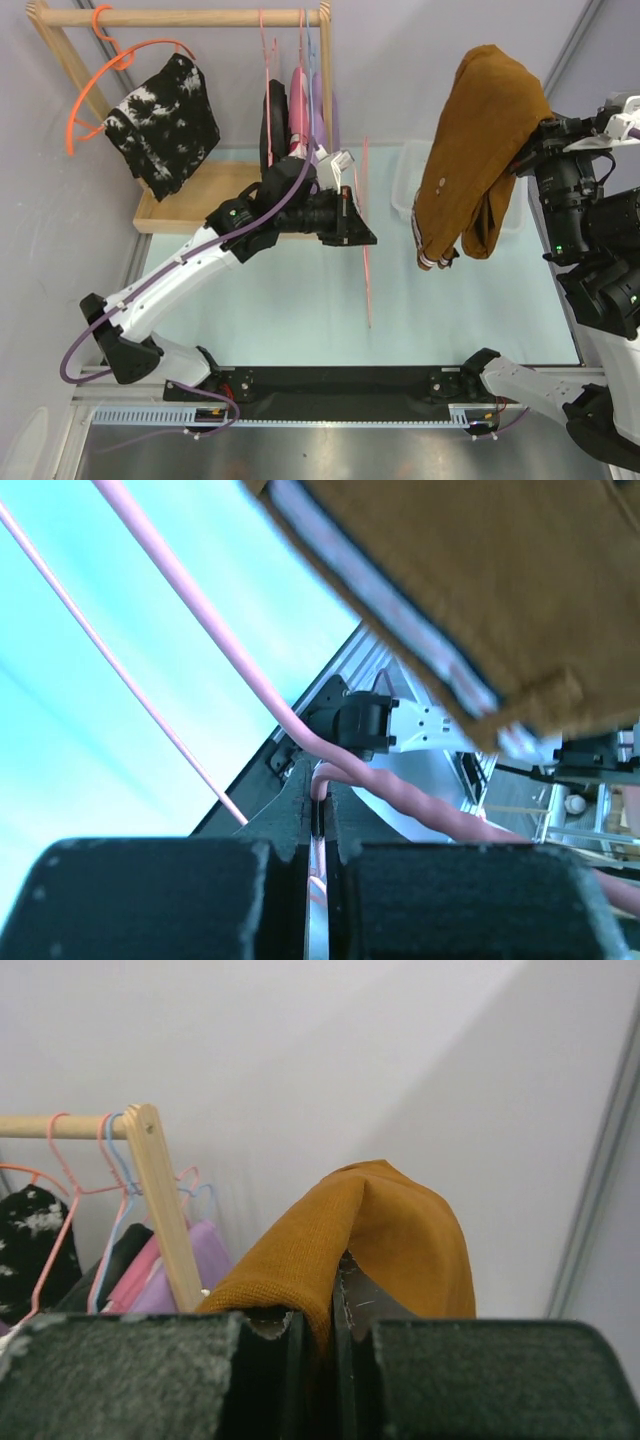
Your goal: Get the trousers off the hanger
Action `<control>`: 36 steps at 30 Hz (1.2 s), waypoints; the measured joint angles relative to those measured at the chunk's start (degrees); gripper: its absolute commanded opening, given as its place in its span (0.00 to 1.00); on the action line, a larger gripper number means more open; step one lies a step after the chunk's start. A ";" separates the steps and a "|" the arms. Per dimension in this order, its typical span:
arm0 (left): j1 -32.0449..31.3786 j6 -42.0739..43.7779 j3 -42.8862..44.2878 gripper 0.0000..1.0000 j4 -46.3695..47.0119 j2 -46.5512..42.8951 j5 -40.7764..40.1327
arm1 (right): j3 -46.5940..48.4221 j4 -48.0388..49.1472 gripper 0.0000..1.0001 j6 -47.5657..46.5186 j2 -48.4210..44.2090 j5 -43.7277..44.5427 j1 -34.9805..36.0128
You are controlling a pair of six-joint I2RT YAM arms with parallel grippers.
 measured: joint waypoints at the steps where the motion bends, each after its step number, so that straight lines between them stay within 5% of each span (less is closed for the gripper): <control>1: 0.00 0.44 -0.33 0.00 -0.20 -0.46 -0.02 | -0.28 0.48 0.00 -0.72 -0.15 0.92 0.00; 18: -0.39 5.99 -8.37 0.00 -0.39 -18.40 2.78 | -8.33 9.46 0.00 -14.10 1.05 12.68 -3.91; 28: -0.44 9.53 -8.68 0.00 -0.42 -22.12 6.62 | -15.78 8.70 0.00 -1.05 8.96 -1.57 -32.46; 36: -0.46 11.54 -8.68 0.00 -0.44 -22.12 9.20 | -16.39 11.34 0.00 -0.04 16.41 -12.90 -43.87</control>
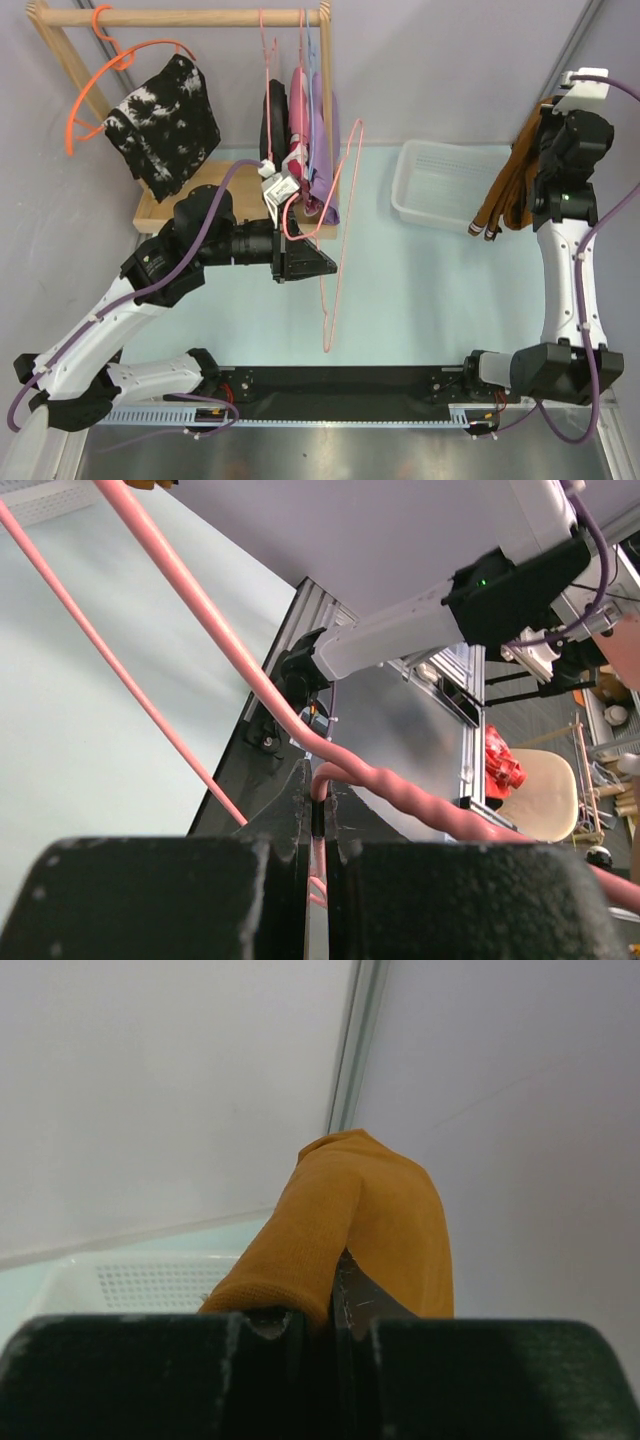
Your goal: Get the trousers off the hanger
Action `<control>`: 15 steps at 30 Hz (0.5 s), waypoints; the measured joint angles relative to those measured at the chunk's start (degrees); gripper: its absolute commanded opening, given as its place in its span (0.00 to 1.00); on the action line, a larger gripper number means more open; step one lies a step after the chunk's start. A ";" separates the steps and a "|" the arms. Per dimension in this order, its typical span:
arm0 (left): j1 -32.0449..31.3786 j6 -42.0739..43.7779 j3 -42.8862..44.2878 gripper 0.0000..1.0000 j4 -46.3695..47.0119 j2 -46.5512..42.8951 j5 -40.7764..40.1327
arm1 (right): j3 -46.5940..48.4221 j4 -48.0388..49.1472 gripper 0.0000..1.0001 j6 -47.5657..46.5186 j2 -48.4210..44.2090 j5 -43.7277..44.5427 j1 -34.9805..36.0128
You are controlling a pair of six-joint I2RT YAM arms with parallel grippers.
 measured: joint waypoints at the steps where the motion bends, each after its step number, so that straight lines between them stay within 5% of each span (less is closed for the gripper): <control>1: 0.00 0.31 0.00 0.00 -0.02 0.00 0.20 | 0.00 0.13 0.00 -0.92 1.01 -0.98 -0.28; 8: 0.00 2.21 -0.11 0.00 -0.11 0.81 1.84 | 0.04 3.65 0.00 -5.66 8.63 -6.32 0.42; 15: 0.00 4.24 -0.48 0.00 -1.01 1.40 1.51 | 3.32 7.82 0.00 -13.38 23.47 -4.61 12.37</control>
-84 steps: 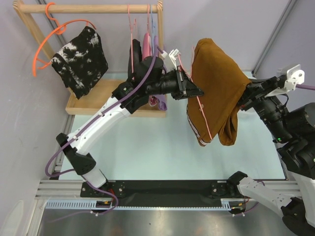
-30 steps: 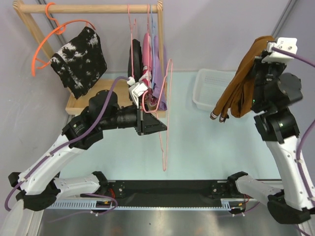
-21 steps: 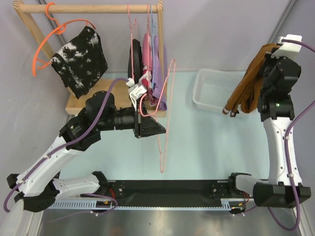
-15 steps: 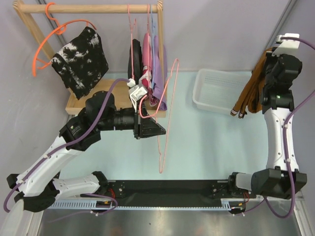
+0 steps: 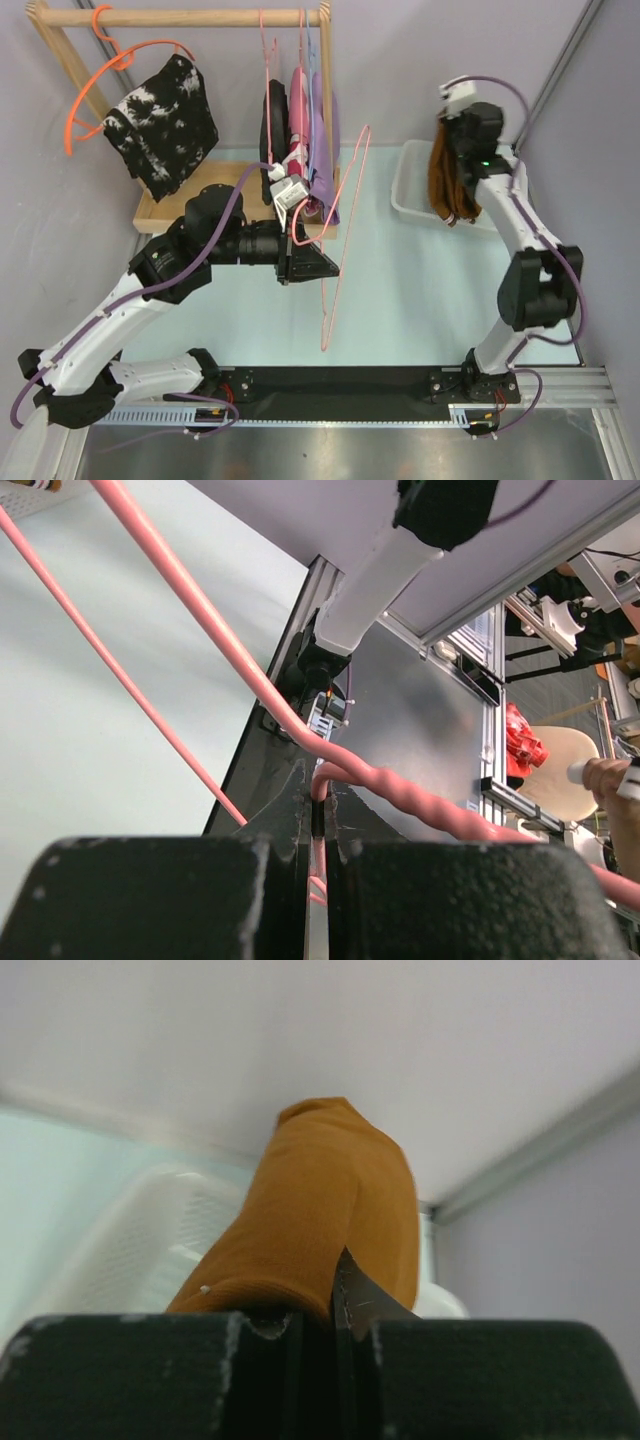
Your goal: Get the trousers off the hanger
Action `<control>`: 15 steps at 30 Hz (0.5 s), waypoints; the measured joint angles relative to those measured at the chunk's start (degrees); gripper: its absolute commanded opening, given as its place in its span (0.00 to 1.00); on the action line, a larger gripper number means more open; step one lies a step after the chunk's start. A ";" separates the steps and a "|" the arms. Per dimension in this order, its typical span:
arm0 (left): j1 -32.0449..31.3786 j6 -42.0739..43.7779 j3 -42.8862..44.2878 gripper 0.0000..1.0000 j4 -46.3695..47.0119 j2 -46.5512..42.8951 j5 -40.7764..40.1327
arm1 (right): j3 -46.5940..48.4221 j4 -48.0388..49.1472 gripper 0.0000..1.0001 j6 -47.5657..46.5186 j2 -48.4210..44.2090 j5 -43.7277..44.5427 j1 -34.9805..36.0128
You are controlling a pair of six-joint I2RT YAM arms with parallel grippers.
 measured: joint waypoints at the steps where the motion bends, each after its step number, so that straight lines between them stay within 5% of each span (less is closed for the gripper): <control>1: 0.00 0.28 0.00 0.00 -0.22 0.00 -0.13 | 0.02 0.39 0.00 -1.18 1.97 -0.07 2.40; 7: 0.02 0.76 -0.04 0.00 -1.33 -0.07 -0.26 | 0.04 0.44 0.00 -3.39 8.74 -1.42 11.19; 15: 0.07 0.72 -0.59 0.00 -1.64 -0.46 -0.52 | 1.64 0.55 0.05 -1.44 10.47 1.49 12.92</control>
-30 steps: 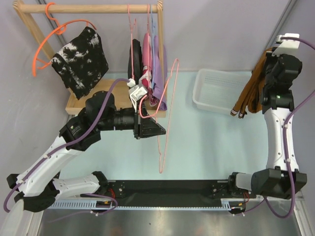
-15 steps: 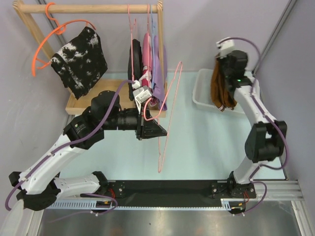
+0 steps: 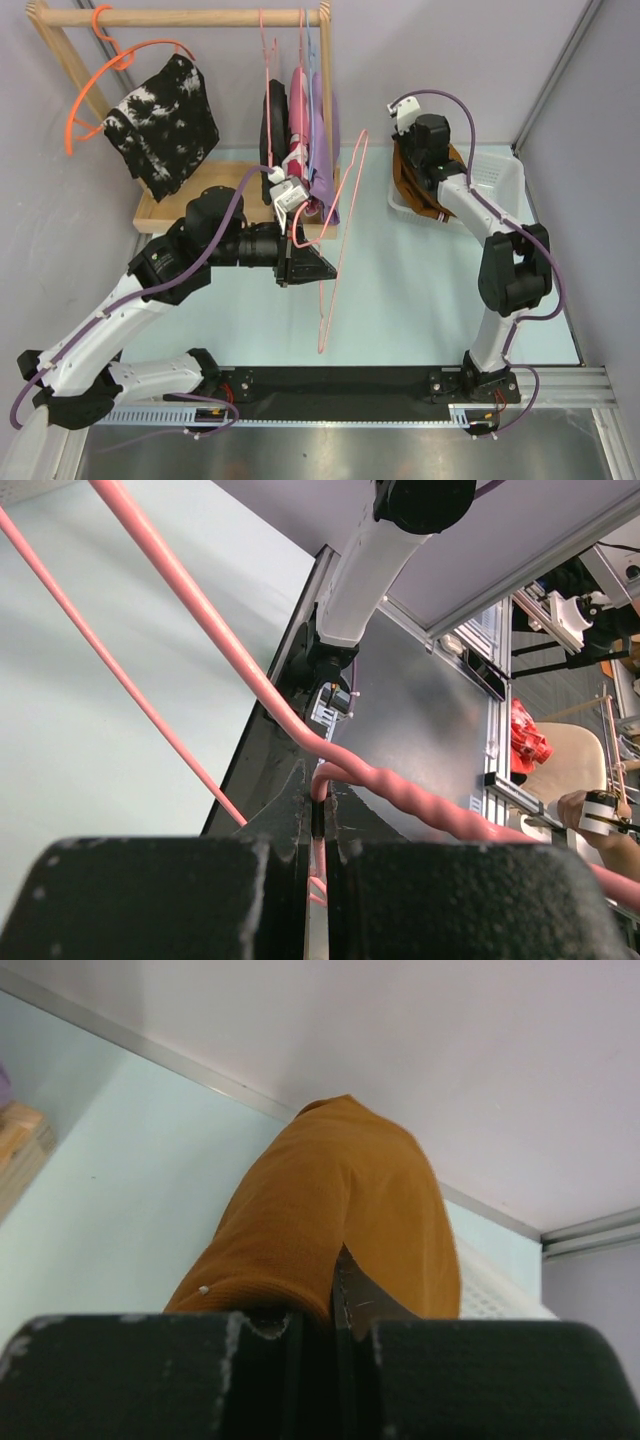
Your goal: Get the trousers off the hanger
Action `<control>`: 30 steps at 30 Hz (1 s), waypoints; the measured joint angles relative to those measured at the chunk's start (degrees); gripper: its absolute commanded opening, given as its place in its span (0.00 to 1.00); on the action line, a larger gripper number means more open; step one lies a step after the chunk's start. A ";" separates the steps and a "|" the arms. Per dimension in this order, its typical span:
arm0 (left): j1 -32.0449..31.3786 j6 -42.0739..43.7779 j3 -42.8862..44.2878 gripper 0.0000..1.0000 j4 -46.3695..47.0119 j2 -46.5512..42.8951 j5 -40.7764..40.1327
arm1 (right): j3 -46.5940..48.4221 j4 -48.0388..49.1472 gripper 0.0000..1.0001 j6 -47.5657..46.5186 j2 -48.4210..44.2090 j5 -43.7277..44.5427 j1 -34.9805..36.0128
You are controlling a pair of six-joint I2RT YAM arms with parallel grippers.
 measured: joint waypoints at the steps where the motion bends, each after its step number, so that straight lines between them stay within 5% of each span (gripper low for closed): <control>1: 0.02 0.00 0.00 0.00 0.00 -0.04 -0.09 | 0.00 -0.20 0.13 0.74 0.00 0.48 0.31; 12: 0.04 -0.26 0.00 0.00 0.00 -0.46 -0.07 | 0.83 -9.88 0.70 14.05 -0.13 5.79 1.20; 15: 0.04 -0.66 0.00 0.00 0.04 -0.50 -0.02 | 1.33 -15.54 0.79 17.81 -1.42 7.82 1.20; 30: 0.04 -6.36 -0.44 0.00 2.51 -4.68 0.85 | 0.81 -42.86 0.85 33.07 -30.05 13.97 7.65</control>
